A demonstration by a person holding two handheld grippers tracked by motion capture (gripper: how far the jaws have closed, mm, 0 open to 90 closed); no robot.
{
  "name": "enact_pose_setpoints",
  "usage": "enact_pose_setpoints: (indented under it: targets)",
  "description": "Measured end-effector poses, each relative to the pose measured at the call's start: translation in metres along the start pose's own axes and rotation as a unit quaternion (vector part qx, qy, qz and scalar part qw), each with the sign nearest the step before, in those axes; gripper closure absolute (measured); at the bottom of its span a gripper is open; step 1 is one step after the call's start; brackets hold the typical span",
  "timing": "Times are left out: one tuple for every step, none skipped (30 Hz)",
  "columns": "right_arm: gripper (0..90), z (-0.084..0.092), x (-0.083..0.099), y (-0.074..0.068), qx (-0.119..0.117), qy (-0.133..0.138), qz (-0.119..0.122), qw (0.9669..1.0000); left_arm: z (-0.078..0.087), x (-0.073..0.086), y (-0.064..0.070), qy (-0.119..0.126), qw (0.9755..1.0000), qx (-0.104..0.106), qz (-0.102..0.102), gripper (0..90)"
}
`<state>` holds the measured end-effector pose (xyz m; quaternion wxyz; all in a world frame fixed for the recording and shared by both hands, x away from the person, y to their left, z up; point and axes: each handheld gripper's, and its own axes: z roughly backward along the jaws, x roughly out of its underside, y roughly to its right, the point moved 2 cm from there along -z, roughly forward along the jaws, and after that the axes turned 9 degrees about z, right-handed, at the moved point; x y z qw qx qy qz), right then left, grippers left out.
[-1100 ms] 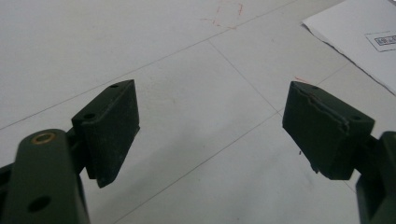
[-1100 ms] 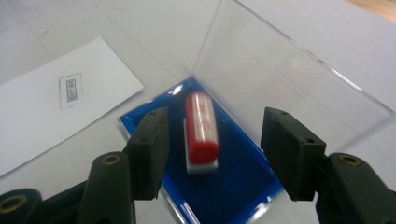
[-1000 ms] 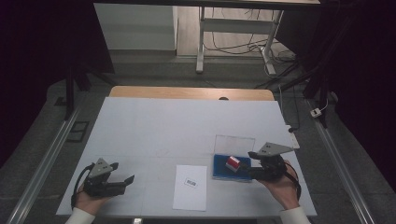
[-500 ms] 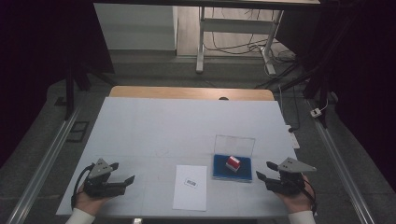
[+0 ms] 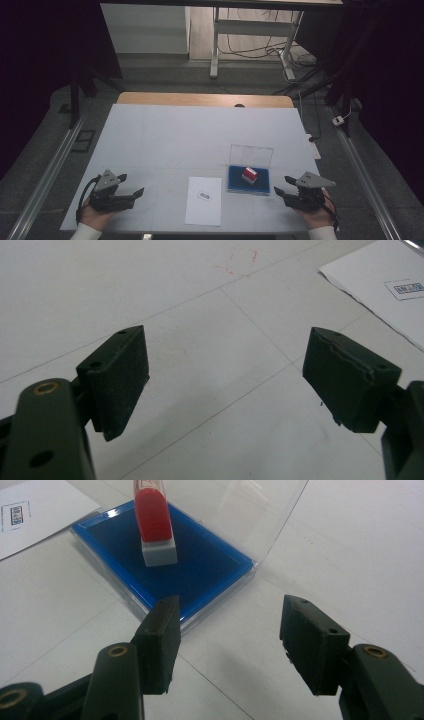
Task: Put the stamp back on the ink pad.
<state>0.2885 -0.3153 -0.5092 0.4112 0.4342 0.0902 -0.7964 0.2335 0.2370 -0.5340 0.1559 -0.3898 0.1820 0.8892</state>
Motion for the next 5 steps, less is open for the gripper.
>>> enact_pose_setpoints:
  targets:
    - [41.6, 0.0000, -0.0002, -0.0001, 0.000, 0.002, 0.000, 1.0000, 0.0000, 0.0000, 0.0000, 0.000, 1.0000, 0.000, 0.000, 18.7]
    - [41.5, 0.0004, -0.0004, -0.0002, 0.001, 0.001, 0.002, 1.0000, 0.0000, 0.0000, -0.0001, 0.000, 1.0000, 0.000, 0.000, 18.7]
    - [41.5, 0.0004, -0.0007, -0.0005, 0.002, 0.001, 0.001, 1.0000, 0.0001, -0.0001, -0.0001, 0.000, 1.0000, 0.000, 0.000, 18.7]
    - [41.5, 0.0004, -0.0008, -0.0005, 0.000, 0.003, 0.001, 1.0000, 0.0001, -0.0002, -0.0002, 0.001, 1.0000, 0.000, 0.001, 18.7]
    - [41.5, 0.0005, -0.0009, -0.0004, 0.001, 0.003, 0.001, 1.0000, 0.0000, -0.0002, -0.0003, 0.001, 1.0000, 0.000, 0.001, 18.7]
